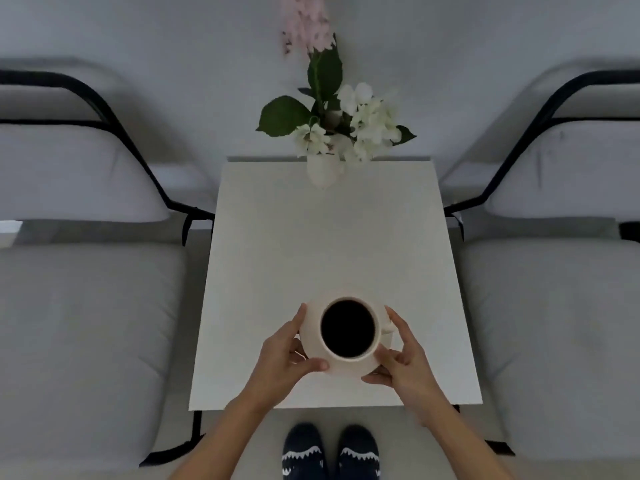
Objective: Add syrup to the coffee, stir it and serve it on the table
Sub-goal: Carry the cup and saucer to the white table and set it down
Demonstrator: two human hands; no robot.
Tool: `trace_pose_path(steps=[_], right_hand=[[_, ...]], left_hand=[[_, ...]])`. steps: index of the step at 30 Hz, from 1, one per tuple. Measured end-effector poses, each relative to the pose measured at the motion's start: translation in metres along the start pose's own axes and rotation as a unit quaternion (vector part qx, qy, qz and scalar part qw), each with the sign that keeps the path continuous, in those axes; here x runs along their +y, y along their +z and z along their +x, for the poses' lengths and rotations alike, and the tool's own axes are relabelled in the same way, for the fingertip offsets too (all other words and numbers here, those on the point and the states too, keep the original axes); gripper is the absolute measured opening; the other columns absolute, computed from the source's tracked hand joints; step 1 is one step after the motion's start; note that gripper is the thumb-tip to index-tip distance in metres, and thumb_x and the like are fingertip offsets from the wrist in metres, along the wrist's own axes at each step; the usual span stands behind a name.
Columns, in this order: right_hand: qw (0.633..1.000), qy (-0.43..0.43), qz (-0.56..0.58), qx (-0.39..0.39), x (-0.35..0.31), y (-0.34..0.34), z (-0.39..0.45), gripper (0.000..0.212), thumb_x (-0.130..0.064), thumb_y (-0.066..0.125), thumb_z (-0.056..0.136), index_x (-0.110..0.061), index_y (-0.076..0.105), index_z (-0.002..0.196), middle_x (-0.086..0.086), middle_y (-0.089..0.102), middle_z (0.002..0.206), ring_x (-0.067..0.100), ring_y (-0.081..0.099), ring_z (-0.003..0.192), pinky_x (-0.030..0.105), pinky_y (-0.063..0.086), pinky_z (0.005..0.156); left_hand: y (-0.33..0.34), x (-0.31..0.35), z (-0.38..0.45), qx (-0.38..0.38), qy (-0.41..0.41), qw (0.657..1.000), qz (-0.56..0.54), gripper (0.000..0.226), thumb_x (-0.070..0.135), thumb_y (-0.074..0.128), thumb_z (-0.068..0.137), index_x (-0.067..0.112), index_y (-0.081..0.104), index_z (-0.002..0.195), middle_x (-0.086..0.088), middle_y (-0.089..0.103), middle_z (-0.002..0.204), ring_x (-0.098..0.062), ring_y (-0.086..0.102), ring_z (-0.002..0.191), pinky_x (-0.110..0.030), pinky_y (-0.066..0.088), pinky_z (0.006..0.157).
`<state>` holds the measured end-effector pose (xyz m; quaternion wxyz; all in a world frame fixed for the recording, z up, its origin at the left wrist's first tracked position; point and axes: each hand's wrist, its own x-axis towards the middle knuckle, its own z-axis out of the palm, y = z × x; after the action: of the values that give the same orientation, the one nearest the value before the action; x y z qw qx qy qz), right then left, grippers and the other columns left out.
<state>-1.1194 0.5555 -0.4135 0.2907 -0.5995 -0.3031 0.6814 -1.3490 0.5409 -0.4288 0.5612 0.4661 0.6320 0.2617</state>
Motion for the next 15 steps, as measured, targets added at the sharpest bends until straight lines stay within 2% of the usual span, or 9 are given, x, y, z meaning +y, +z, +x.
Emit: trace_pose_path(steps=[2, 5, 8, 11, 15], right_hand=[[1.000, 0.001, -0.007, 0.003, 0.015, -0.002, 0.016, 0.065, -0.004, 0.058, 0.096, -0.034, 0.034, 0.148, 0.018, 0.074, 0.097, 0.025, 0.074, 0.082, 0.040, 0.063, 0.067], [1.000, 0.004, -0.018, 0.002, 0.031, -0.004, 0.033, 0.065, -0.008, 0.060, 0.096, -0.034, 0.033, 0.149, 0.025, 0.071, 0.103, 0.028, 0.071, 0.085, 0.040, 0.062, 0.069], [1.000, 0.004, -0.029, 0.004, 0.044, -0.004, 0.046, 0.065, -0.009, 0.062, 0.095, -0.033, 0.034, 0.149, 0.021, 0.071, 0.097, 0.024, 0.071, 0.083, 0.037, 0.062, 0.067], [0.999, 0.005, -0.051, 0.016, 0.054, -0.003, 0.056, 0.066, -0.006, 0.061, 0.096, -0.034, 0.034, 0.149, 0.012, 0.071, 0.081, 0.017, 0.071, 0.078, 0.035, 0.062, 0.067], [0.994, 0.007, -0.107, 0.031, 0.063, -0.004, 0.066, 0.067, -0.011, 0.063, 0.096, -0.036, 0.033, 0.150, 0.009, 0.074, 0.074, 0.022, 0.075, 0.071, 0.044, 0.063, 0.074]], left_hand=[[0.004, -0.019, 0.015, -0.007, -0.003, 1.000, 0.015, 0.106, 0.015, 0.090, 0.072, 0.029, 0.025, 0.155, 0.007, 0.060, 0.130, -0.025, 0.068, 0.092, -0.036, 0.060, 0.084], [0.008, -0.040, 0.031, -0.015, -0.004, 0.999, 0.035, 0.105, 0.019, 0.089, 0.073, 0.027, 0.025, 0.157, 0.006, 0.062, 0.127, -0.018, 0.066, 0.091, -0.028, 0.059, 0.083], [0.010, -0.057, 0.041, -0.028, 0.009, 0.998, 0.059, 0.105, 0.022, 0.087, 0.076, 0.026, 0.022, 0.158, 0.006, 0.062, 0.122, -0.010, 0.064, 0.090, -0.020, 0.057, 0.080], [0.011, -0.069, 0.048, -0.031, 0.005, 0.996, 0.080, 0.105, 0.020, 0.086, 0.078, 0.024, 0.019, 0.159, 0.003, 0.059, 0.121, -0.012, 0.061, 0.091, -0.014, 0.053, 0.078], [0.010, -0.075, 0.056, -0.035, 0.002, 0.993, 0.113, 0.105, 0.021, 0.084, 0.079, 0.024, 0.017, 0.160, -0.001, 0.056, 0.117, -0.010, 0.057, 0.090, -0.009, 0.048, 0.077]])
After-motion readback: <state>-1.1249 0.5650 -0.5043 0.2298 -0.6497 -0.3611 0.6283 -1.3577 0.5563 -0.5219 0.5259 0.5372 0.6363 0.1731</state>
